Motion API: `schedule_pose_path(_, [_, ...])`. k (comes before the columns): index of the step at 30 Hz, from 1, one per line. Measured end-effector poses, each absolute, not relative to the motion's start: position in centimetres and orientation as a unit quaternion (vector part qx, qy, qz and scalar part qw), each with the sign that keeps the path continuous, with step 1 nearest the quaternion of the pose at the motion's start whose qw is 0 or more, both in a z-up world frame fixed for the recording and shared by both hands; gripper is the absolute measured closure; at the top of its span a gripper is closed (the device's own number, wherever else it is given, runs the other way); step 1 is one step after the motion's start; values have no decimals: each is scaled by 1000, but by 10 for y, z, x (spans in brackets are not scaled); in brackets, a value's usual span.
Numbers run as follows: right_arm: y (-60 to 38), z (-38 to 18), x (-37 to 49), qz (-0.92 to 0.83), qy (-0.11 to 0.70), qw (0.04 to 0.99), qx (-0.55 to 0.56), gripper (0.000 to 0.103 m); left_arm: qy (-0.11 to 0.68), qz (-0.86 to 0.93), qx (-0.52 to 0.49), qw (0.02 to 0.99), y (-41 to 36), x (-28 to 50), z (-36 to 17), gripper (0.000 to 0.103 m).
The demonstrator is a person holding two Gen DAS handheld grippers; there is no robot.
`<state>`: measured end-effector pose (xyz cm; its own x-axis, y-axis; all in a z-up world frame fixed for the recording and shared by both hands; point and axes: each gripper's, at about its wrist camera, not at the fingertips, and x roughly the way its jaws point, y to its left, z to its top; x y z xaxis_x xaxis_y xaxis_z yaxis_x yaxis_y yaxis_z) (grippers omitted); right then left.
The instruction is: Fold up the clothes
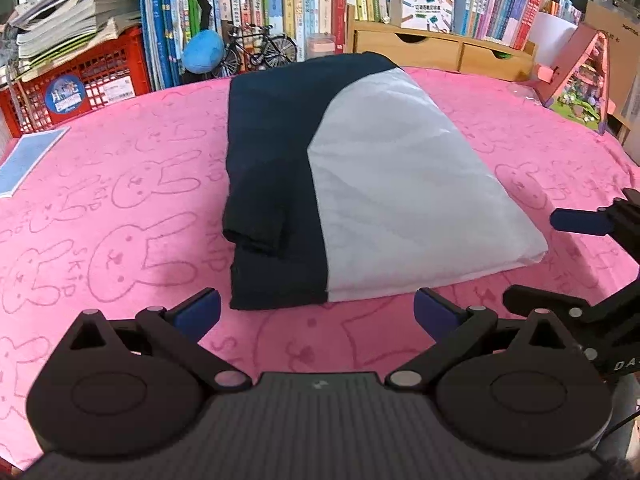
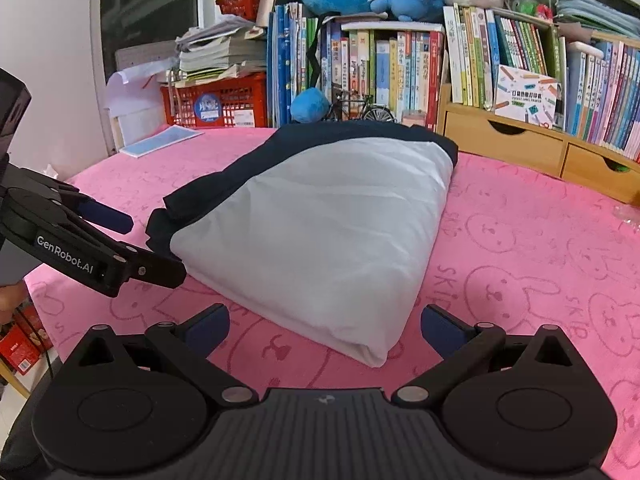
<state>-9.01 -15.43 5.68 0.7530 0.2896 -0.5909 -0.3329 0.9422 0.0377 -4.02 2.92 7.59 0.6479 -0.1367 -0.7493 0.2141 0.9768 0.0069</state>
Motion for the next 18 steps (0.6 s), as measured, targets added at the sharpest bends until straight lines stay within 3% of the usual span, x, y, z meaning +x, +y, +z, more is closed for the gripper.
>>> schedule_pose_path(18, [-153,51,-88,169,319,932,-29,0,420,-105,44,900,25,-37,71,0])
